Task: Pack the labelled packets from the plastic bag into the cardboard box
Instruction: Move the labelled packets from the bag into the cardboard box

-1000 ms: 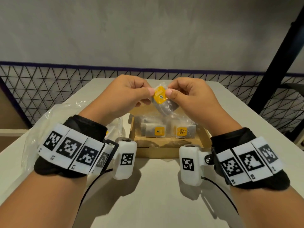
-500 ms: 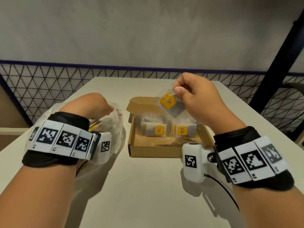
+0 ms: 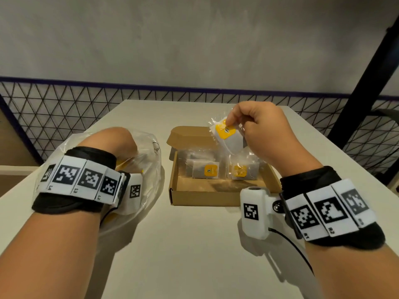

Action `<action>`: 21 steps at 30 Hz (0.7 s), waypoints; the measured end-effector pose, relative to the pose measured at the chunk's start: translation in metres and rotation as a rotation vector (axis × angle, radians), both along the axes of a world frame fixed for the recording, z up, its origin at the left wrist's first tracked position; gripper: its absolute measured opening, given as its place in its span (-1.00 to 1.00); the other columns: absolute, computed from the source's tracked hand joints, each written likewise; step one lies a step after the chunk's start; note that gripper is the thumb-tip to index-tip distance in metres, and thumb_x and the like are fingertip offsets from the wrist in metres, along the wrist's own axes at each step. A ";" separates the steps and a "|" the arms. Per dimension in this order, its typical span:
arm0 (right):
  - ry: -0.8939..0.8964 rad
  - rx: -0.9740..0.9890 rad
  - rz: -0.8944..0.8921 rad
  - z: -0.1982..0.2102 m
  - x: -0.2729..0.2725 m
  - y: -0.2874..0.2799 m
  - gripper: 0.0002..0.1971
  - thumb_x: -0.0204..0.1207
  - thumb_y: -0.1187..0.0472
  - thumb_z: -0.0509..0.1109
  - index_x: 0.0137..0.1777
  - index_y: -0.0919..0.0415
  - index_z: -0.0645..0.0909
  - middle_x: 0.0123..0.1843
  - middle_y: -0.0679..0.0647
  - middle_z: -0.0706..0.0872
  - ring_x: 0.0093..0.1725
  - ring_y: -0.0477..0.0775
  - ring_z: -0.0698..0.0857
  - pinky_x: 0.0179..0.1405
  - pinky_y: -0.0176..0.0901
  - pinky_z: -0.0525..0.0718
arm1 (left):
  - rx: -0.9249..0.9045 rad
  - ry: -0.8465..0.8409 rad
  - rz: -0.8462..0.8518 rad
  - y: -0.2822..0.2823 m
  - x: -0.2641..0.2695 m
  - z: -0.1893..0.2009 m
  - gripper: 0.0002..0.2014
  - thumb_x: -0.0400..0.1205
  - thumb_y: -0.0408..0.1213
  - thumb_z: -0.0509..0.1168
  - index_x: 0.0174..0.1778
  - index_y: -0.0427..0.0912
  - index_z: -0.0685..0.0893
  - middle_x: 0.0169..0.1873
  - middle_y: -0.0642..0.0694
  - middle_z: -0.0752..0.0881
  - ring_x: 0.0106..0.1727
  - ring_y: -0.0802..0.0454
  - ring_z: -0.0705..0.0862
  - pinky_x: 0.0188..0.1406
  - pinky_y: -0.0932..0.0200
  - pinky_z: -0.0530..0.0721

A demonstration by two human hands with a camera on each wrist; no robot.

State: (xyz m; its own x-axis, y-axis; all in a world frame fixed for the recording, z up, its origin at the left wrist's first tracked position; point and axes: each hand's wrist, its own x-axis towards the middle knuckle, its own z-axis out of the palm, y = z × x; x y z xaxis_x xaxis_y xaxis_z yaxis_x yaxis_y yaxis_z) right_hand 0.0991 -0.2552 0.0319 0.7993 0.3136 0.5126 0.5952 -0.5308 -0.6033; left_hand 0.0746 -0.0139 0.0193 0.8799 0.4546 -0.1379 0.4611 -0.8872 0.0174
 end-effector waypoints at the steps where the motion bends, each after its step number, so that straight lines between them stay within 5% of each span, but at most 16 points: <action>1: 0.003 -0.003 -0.007 0.000 0.000 0.001 -0.60 0.42 0.59 0.11 -0.23 0.10 0.64 -0.18 0.06 0.69 -0.19 -0.09 0.60 -0.17 -0.27 0.59 | -0.007 -0.063 0.008 0.001 -0.001 0.003 -0.78 0.62 -0.27 0.25 0.07 -0.32 0.65 -0.10 -0.18 0.64 -0.06 -0.11 0.56 -0.04 0.09 0.50; 5: -0.033 -0.027 -0.046 -0.001 0.001 0.002 -0.76 0.54 0.40 0.21 -0.15 0.11 0.67 -0.18 -0.16 0.58 -0.30 -0.28 0.49 -0.31 -0.51 0.43 | -0.102 -0.353 -0.050 0.000 -0.008 0.015 -0.89 0.56 -0.36 0.32 -0.12 -0.19 0.77 -0.11 -0.11 0.72 -0.03 -0.09 0.63 0.00 0.06 0.57; 9: -0.099 -0.095 -0.057 -0.001 0.000 0.000 -0.88 0.52 0.28 0.36 -0.03 0.05 0.64 -0.14 -0.19 0.53 -0.35 -0.28 0.49 -0.36 -0.64 0.45 | -0.352 -0.467 -0.124 -0.008 -0.015 0.024 -0.78 0.50 -0.46 0.40 -0.32 -0.02 0.69 -0.27 0.04 0.65 -0.15 0.05 0.59 -0.18 0.18 0.47; 13: -0.092 -0.039 -0.026 -0.001 -0.001 0.000 -0.78 0.52 0.37 0.35 0.04 0.06 0.70 -0.14 -0.16 0.62 -0.29 -0.34 0.50 -0.27 -0.78 0.45 | -0.548 -0.558 -0.295 -0.017 -0.022 0.030 -0.70 0.47 -0.51 0.41 -0.22 0.07 0.69 -0.18 0.17 0.66 -0.01 0.06 0.62 -0.02 0.17 0.56; 16: -0.092 -0.004 -0.043 0.000 -0.001 0.000 -0.76 0.54 0.39 0.32 -0.05 0.04 0.73 -0.26 -0.33 0.56 -0.27 -0.39 0.53 -0.23 -0.75 0.48 | -0.694 -0.586 -0.402 -0.027 -0.026 0.033 -0.59 0.46 -0.52 0.43 0.00 0.14 0.68 -0.17 0.11 0.73 -0.09 0.15 0.73 -0.04 0.26 0.66; 21: -0.104 -0.057 -0.020 0.002 -0.004 0.001 -0.86 0.50 0.13 0.39 0.02 0.04 0.72 -0.11 -0.25 0.59 -0.22 -0.35 0.50 -0.27 -0.58 0.44 | -0.797 -0.474 -0.500 -0.047 -0.026 0.032 -0.33 0.42 -0.56 0.45 0.35 0.14 0.52 -0.20 -0.01 0.81 -0.17 0.22 0.80 -0.14 0.33 0.76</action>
State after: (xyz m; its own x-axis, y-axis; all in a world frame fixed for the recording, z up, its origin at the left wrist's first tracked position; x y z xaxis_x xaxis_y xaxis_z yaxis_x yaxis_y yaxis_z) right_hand 0.0953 -0.2540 0.0336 0.7488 0.3295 0.5751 0.6423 -0.5749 -0.5070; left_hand 0.0482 -0.0609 0.0508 0.9843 -0.0455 0.1703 -0.1608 -0.6274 0.7619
